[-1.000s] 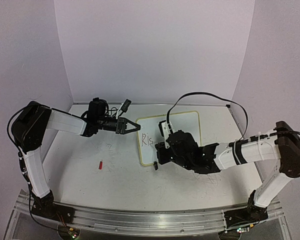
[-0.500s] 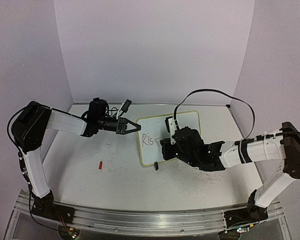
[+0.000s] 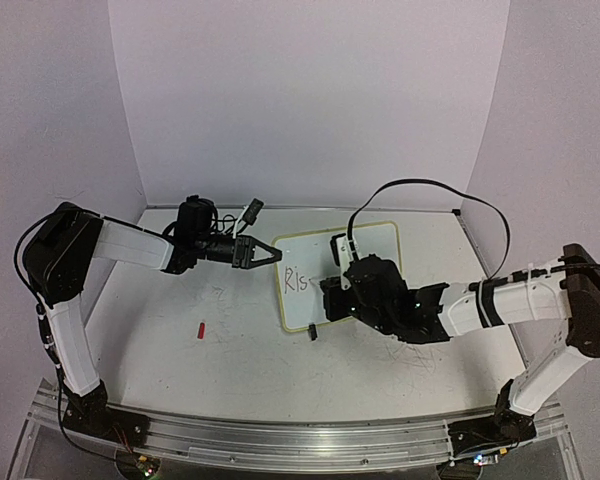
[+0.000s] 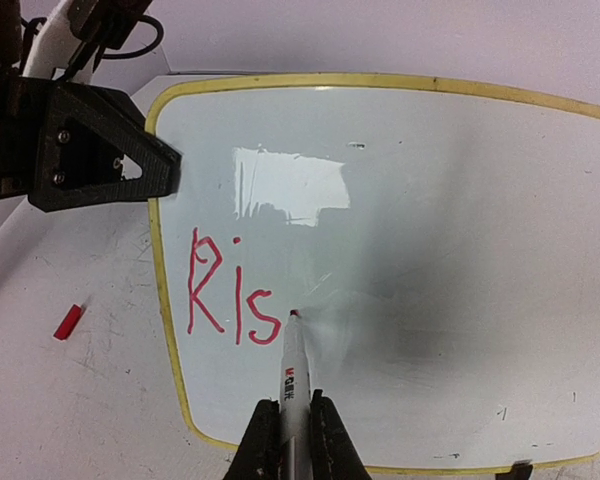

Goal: Write a sentence on the whiteboard

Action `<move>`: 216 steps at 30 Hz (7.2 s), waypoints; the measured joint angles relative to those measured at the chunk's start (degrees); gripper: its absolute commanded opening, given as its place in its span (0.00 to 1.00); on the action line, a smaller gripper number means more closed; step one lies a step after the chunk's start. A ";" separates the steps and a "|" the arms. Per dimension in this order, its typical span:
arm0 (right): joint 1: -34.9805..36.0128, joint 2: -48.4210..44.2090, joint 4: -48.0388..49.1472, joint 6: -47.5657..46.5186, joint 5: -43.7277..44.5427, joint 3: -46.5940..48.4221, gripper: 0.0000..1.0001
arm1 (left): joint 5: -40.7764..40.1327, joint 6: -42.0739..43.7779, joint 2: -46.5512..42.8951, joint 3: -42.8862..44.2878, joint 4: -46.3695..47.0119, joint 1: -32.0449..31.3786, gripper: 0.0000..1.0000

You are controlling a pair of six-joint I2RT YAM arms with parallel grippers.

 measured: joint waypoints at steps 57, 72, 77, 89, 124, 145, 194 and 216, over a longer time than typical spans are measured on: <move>0.12 0.07 2.56 1.06 -0.57 -2.80 0.00 | -0.13 0.02 0.00 0.00 -0.07 0.04 0.00; 0.11 -0.95 0.88 0.83 1.48 -2.91 0.00 | -0.11 0.01 0.00 0.00 -0.04 0.04 0.00; 0.05 -3.91 1.46 0.43 0.31 -5.11 0.00 | 0.09 0.00 0.00 0.00 0.00 -0.04 0.00; -0.07 -4.49 2.86 -0.70 0.56 -5.44 0.00 | 0.13 0.00 0.00 0.00 0.00 -0.07 0.00; 8.30 -21.82 -7.35 1.79 -2.89 -2.85 0.00 | 0.11 0.00 0.00 0.00 0.00 -0.11 0.00; -0.01 -22.78 -9.05 -4.51 4.83 -5.49 0.00 | -0.51 -0.26 0.00 -0.02 0.00 -0.11 0.00; -5.70 -7.35 -3.19 -8.00 -4.59 -2.72 0.00 | -3.56 1.99 -0.48 0.42 -4.60 0.15 0.00; -5.70 -5.49 -3.03 -6.19 -1.54 -2.39 0.00 | -3.56 2.03 -0.48 0.44 -4.65 0.15 0.00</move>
